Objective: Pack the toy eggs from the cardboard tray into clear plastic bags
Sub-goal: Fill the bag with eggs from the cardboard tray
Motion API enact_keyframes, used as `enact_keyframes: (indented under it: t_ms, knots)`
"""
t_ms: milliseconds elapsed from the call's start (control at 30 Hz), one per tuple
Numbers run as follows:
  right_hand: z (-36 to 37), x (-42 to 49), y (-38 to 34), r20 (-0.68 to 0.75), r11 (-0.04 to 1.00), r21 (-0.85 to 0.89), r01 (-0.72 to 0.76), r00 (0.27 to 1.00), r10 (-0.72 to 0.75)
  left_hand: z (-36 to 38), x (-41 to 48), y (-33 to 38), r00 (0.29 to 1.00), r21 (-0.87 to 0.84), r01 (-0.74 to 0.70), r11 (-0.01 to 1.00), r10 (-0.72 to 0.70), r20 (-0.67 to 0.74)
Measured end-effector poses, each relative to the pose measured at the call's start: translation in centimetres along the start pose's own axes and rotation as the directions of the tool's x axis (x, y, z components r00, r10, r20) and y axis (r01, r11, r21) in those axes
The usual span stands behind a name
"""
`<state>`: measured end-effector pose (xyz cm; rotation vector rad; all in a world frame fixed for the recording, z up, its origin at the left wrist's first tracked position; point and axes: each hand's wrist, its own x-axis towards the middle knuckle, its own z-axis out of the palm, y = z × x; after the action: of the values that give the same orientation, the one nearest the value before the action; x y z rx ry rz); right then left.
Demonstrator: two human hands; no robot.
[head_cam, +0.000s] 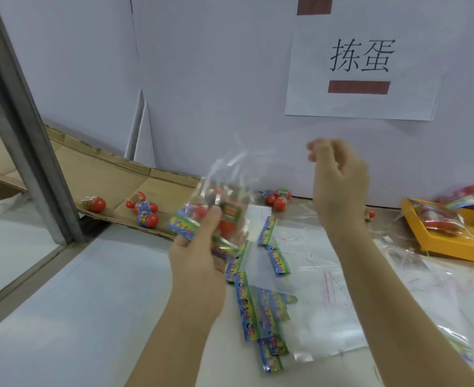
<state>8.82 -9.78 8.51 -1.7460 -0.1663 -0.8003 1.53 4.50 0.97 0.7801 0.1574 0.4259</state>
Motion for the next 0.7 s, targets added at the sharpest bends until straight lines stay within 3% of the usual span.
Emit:
enact_keyframes:
  t_ms: [33,67,133,200,300,400,500,567,633,667,700]
  knots:
    - [0.5,-0.1,0.7,-0.044,1.0,-0.012,-0.02,0.999,0.019,-0.6,0.6,0.7,0.999,-0.023,-0.003,1.0,0.002,-0.033]
    - [1.1,-0.4,1.5,0.014,0.997,-0.065,-0.037,0.999,0.038,-1.2,1.2,1.4,0.999,-0.041,-0.011,0.999,0.009,-0.051]
    - [3.2,-1.4,3.4,0.311,0.976,-0.217,0.009,0.948,0.061,-2.2,2.1,2.5,0.998,-0.07,-0.021,0.997,0.017,-0.06]
    - [5.6,-2.4,4.3,0.565,0.945,-0.281,0.164,0.825,0.025,-2.9,2.8,3.1,0.996,-0.076,-0.026,0.997,0.02,-0.084]
    - [9.2,-2.7,4.9,0.766,0.892,-0.28,0.355,0.642,-0.015,-3.4,3.2,3.4,0.99,-0.151,-0.017,0.988,-0.004,-0.138]
    - [11.8,-3.2,5.0,0.858,0.67,-0.385,0.635,0.514,0.006,-3.4,3.2,3.7,0.989,-0.173,0.021,0.985,-0.046,-0.14]
    - [12.5,-3.8,5.1,0.836,0.47,-0.447,0.761,0.542,-0.082,-3.5,3.2,3.8,0.992,-0.174,0.016,0.985,-0.038,-0.123]
    - [12.0,-3.9,5.4,0.794,0.483,-0.462,0.744,0.59,-0.148,-3.5,3.2,3.7,0.991,-0.168,0.005,0.986,-0.028,-0.13]
    - [10.8,-3.9,5.2,0.665,0.777,-0.381,0.501,0.732,-0.146,-3.4,3.1,3.4,0.989,-0.173,0.011,0.985,-0.037,-0.146]
    - [9.8,-3.9,4.7,0.576,0.914,-0.286,0.29,0.813,-0.078,-3.2,3.0,3.3,0.991,-0.182,0.019,0.983,-0.043,-0.13]
    - [8.7,-3.8,4.1,0.492,0.985,-0.145,0.094,0.871,-0.01,-3.0,2.8,3.2,0.993,-0.197,0.036,0.98,-0.058,-0.107]
